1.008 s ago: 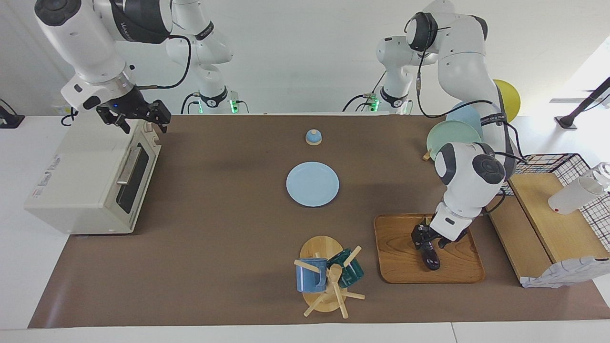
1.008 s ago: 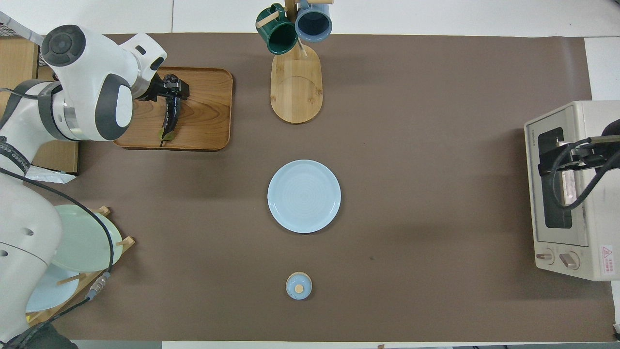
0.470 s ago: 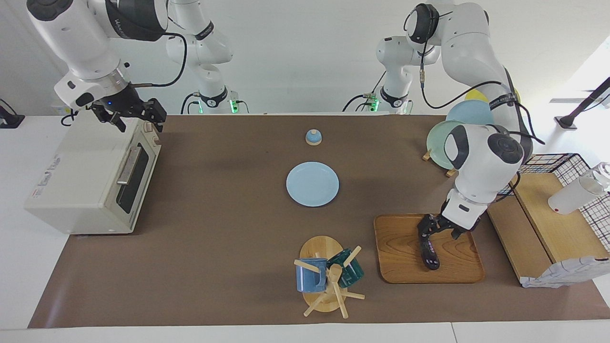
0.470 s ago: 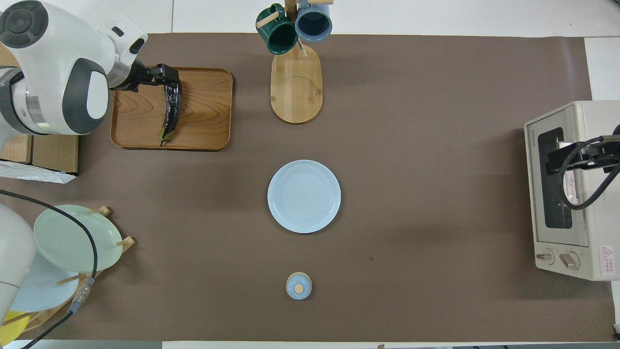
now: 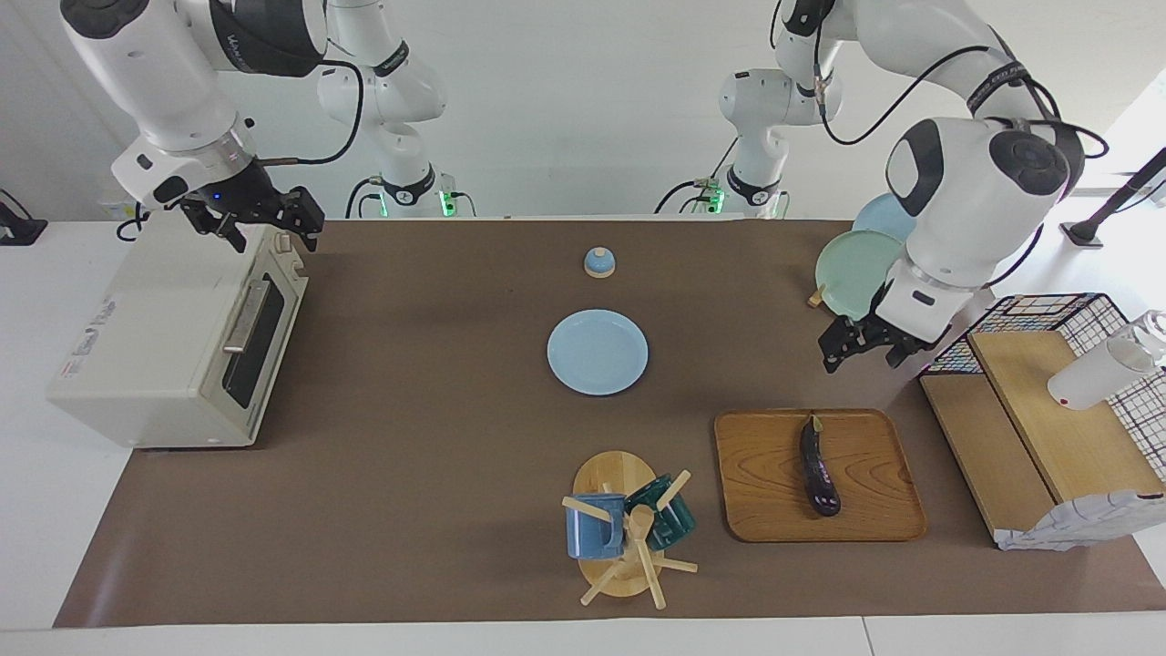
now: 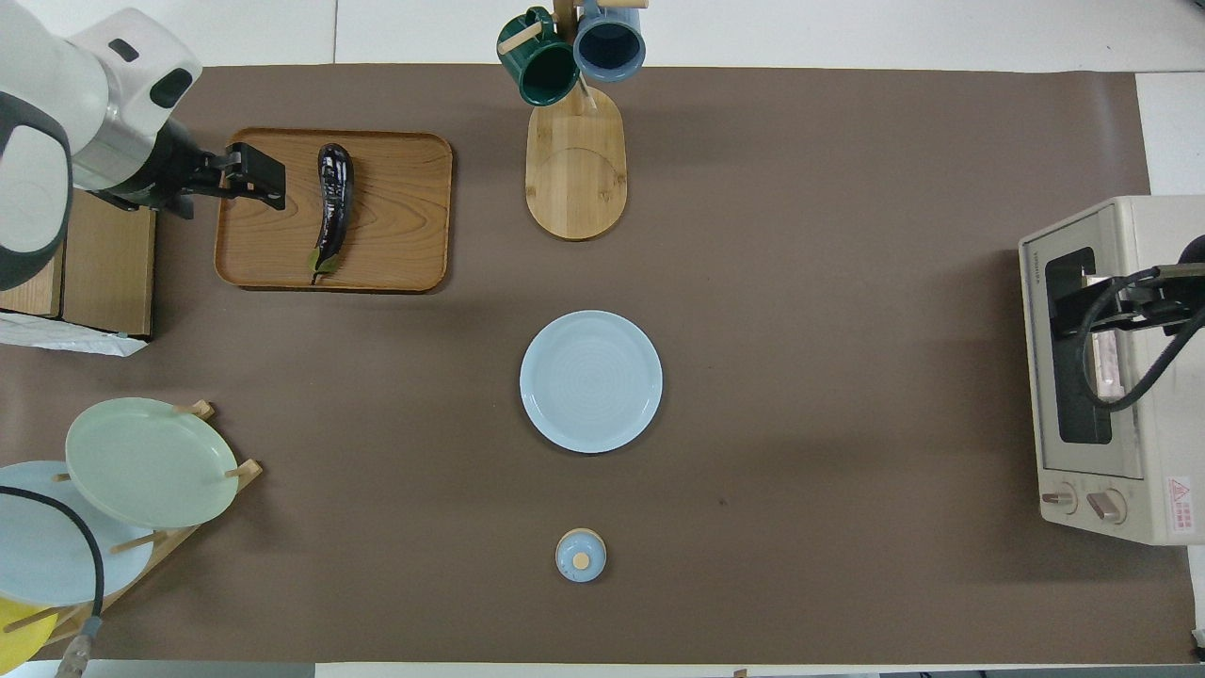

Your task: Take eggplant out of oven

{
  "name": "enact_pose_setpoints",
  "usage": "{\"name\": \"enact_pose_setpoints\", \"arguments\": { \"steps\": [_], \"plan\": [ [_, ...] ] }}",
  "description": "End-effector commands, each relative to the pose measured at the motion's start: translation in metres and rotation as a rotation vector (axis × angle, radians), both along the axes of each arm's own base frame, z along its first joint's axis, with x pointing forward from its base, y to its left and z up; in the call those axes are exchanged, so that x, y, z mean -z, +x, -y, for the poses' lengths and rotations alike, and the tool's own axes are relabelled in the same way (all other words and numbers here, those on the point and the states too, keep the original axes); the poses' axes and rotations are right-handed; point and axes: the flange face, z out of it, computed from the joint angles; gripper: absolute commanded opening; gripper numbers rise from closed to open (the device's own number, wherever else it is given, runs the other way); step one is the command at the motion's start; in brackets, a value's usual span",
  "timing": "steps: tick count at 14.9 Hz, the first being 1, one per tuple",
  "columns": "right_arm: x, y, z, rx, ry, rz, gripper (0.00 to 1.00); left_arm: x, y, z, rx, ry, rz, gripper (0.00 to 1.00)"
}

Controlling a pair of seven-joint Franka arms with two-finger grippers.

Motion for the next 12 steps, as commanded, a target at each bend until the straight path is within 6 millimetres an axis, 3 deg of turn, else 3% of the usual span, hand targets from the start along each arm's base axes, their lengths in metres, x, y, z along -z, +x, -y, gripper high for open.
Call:
{"name": "enact_pose_setpoints", "arguments": {
  "steps": [1,3,5,10,12],
  "plan": [
    [-0.004,-0.007,0.004,0.01,0.033,-0.004,1.0,-0.037,-0.046,-0.008,-0.004,0.022,-0.049,1.0],
    [-0.003,-0.006,0.002,0.007,0.032,-0.006,1.0,-0.059,-0.073,-0.011,-0.006,0.03,-0.072,1.0],
    [-0.003,-0.006,0.003,0.008,0.033,-0.006,1.0,-0.068,-0.086,-0.012,-0.011,0.035,-0.103,1.0],
    [-0.004,-0.007,0.003,0.008,0.032,-0.004,1.0,-0.065,-0.123,-0.007,-0.022,0.049,-0.125,1.0],
    [-0.003,-0.006,0.002,0.007,0.032,-0.006,1.0,-0.064,-0.122,-0.006,-0.022,0.046,-0.11,1.0]
  ]
}}
